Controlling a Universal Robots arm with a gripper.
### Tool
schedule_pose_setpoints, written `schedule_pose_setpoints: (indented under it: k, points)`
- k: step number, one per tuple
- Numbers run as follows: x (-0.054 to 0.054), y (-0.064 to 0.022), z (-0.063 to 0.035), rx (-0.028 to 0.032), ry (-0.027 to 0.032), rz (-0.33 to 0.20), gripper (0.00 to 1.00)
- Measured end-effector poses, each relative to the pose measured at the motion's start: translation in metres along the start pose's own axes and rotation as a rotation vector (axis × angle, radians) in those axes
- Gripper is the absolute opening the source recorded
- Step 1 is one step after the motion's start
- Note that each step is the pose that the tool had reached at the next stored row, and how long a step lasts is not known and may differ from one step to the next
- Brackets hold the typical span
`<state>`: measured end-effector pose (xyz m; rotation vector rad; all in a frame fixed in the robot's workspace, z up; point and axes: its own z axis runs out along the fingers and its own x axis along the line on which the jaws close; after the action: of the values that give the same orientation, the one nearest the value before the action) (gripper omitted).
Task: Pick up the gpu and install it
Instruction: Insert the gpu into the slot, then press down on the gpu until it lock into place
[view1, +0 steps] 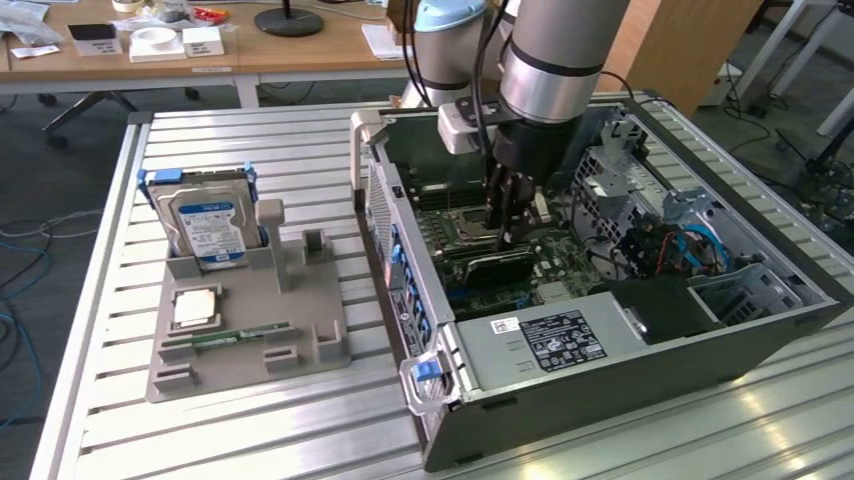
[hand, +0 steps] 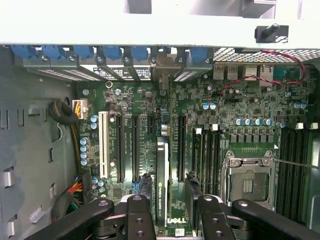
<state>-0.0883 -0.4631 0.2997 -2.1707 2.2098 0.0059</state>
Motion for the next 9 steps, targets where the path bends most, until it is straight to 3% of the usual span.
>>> schedule_pose_setpoints:
  k: [9]
  points:
    - [0.0000, 0.0000, -0.0001, -0.0001, 0.0003, 0.000, 0.40]
